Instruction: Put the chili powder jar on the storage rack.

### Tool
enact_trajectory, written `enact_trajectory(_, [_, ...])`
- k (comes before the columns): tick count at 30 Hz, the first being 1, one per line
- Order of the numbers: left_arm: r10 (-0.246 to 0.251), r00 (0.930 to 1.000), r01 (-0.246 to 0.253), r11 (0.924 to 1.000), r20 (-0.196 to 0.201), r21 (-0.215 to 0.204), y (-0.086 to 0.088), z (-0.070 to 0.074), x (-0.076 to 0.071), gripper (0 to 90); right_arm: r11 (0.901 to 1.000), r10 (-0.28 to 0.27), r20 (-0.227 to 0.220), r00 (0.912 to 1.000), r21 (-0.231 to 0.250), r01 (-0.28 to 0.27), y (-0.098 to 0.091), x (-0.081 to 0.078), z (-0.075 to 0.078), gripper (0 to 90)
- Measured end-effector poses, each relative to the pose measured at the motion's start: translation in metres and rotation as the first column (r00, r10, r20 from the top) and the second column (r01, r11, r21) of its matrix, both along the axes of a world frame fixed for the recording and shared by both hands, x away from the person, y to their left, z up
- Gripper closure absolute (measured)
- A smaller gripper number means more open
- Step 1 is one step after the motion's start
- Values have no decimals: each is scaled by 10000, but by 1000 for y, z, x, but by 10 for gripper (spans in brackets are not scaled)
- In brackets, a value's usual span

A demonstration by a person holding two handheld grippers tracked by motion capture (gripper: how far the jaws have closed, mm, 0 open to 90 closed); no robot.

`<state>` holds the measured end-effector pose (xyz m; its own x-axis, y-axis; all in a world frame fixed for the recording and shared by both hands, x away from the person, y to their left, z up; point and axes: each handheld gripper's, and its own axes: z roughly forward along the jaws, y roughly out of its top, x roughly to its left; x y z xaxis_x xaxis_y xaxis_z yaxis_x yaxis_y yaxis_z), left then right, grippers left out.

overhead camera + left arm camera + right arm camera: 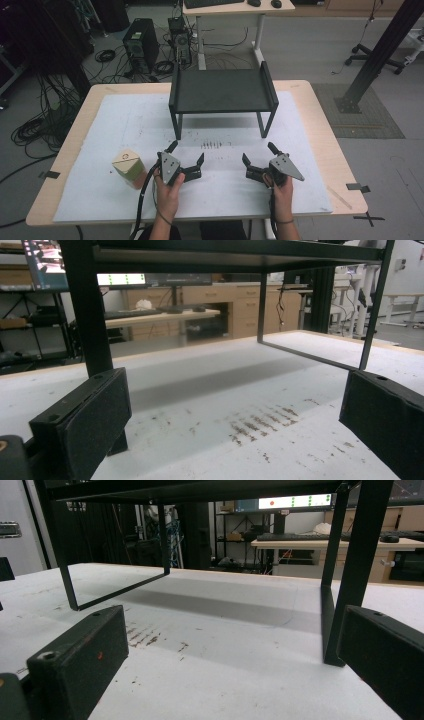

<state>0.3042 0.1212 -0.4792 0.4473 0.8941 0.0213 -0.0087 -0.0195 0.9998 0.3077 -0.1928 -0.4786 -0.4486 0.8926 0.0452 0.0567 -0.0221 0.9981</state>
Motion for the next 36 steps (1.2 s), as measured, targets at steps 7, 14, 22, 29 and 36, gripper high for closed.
enact_trajectory(7, [63,10000,-63,9999,38,-129,0,0,-5,4,10000,0,7,10000,18,0,0,0,0,0])
enact_trajectory(14, [98,9999,-98,9998,51,-146,0,0,-14,4,10000,-9,-9,10000,43,9,0,0,0,0])
enact_trajectory(22, [182,9998,-183,9998,-74,-71,0,0,-18,4,10000,22,-1,10000,42,-22,0,0,0,0])
enact_trajectory(29, [192,9998,-193,9997,-17,-154,0,0,-27,4,9999,25,66,10000,111,-26,-1,0,0,0])
enact_trajectory(36, [174,9998,-175,9998,-68,-121,0,0,-31,5,9999,7,111,9999,121,-9,-1,-1,0,0])
